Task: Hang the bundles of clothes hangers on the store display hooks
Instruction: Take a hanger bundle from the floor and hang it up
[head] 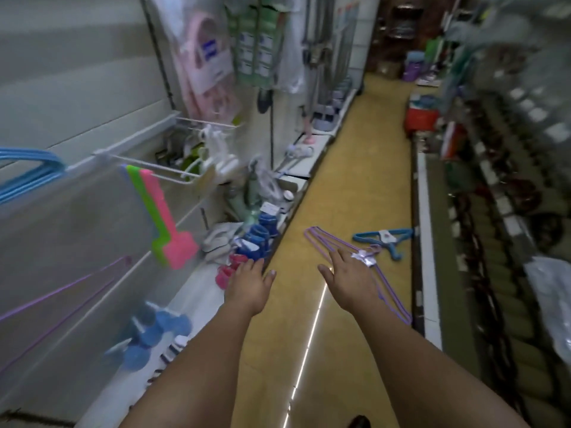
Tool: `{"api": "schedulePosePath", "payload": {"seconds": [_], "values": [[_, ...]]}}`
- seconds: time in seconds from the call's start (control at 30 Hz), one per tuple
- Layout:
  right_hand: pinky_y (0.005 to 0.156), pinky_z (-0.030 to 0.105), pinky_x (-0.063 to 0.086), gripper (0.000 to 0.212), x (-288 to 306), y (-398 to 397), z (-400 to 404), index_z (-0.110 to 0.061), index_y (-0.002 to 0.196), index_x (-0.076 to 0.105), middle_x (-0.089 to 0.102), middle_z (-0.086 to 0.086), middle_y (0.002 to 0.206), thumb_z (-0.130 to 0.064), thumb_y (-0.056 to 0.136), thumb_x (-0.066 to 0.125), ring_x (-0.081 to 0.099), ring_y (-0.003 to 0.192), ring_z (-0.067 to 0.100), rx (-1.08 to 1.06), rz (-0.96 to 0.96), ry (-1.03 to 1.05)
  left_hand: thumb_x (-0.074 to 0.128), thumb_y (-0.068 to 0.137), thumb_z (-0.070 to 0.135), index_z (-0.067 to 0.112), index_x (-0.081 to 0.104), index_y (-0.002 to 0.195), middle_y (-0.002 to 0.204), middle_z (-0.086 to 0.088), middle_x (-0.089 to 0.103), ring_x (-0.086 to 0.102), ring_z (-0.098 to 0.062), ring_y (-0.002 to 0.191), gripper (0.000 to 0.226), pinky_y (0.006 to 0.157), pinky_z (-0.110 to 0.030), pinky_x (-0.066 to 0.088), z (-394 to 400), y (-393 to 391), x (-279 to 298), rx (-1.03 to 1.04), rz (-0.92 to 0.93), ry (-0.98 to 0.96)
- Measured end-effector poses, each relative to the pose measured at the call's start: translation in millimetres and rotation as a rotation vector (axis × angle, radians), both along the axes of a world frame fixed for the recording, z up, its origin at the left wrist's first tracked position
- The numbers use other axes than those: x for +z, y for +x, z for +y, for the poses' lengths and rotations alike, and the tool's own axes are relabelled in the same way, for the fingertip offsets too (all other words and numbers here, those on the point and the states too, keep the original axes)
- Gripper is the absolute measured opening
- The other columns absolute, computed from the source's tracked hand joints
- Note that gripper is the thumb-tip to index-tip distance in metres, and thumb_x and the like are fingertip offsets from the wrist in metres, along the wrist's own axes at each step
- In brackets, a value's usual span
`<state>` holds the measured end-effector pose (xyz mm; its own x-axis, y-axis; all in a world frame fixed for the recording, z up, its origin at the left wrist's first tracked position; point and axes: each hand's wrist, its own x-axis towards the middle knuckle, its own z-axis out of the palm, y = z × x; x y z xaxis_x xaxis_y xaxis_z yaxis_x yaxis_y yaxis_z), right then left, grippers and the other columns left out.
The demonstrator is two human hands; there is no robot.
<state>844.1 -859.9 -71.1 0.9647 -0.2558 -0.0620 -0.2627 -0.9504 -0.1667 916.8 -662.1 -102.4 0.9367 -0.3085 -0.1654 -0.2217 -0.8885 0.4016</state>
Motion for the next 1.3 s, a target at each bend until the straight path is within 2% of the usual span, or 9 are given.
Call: {"api": "schedulePosePath", "payload": {"seconds": [0.27,0.6,0.8,0.97,1.13,1.3], "values": [[0.094,0.037,0.039,0.050,-6,-1,-138,-0.017,0.137,0.042,0.047,0.006,0.139,-0.049,0.100,0.030,0.051,0.118,0.027,-0.202,-0.025,0.011,0.030,0.100,0.048,0.018,0.029,0.148,0.155,-0.007,0.027,0.024,-0.023,0.143,0.057,0.116,-0.039,0.023,-148,32,4,-0.183,0.002,0.009],[0.097,0.035,0.040,0.053,-15,14,-298,-0.015,0.141,0.038,0.045,0.007,0.141,-0.048,0.100,0.028,0.050,0.120,0.025,-0.359,0.009,0.044,0.030,0.100,0.048,0.020,0.032,0.147,0.153,-0.003,0.032,0.028,-0.020,0.141,0.055,0.112,-0.037,0.027,-308,79,-7,-0.298,-0.010,0.033],[0.100,0.035,0.037,0.057,-29,44,-352,-0.015,0.144,0.034,0.040,0.006,0.147,-0.049,0.100,0.026,0.046,0.126,0.025,-0.379,0.064,0.071,0.032,0.100,0.048,0.016,0.035,0.146,0.152,-0.005,0.035,0.030,-0.021,0.141,0.057,0.113,-0.039,0.028,-367,129,-15,-0.315,-0.001,0.001],[0.092,0.033,0.039,0.050,-38,86,-387,-0.015,0.136,0.041,0.050,0.005,0.133,-0.047,0.101,0.028,0.050,0.117,0.022,-0.394,0.056,0.066,0.031,0.100,0.048,0.016,0.031,0.148,0.155,-0.006,0.030,0.025,-0.021,0.143,0.058,0.115,-0.040,0.026,-405,182,-24,-0.346,0.027,-0.001],[0.103,0.035,0.037,0.055,-42,143,-417,-0.015,0.144,0.034,0.042,0.007,0.144,-0.049,0.101,0.025,0.044,0.128,0.025,-0.456,0.102,0.071,0.028,0.100,0.049,0.016,0.026,0.150,0.157,-0.006,0.025,0.020,-0.021,0.145,0.060,0.117,-0.040,0.023,-437,249,-34,-0.369,0.061,0.003],[0.096,0.035,0.040,0.051,-64,212,-436,-0.016,0.140,0.036,0.048,0.004,0.136,-0.048,0.101,0.026,0.051,0.119,0.024,-0.466,0.147,0.063,0.028,0.101,0.048,0.014,0.027,0.150,0.157,-0.004,0.024,0.021,-0.020,0.145,0.060,0.116,-0.038,0.023,-458,317,-54,-0.386,0.084,0.042]]}}
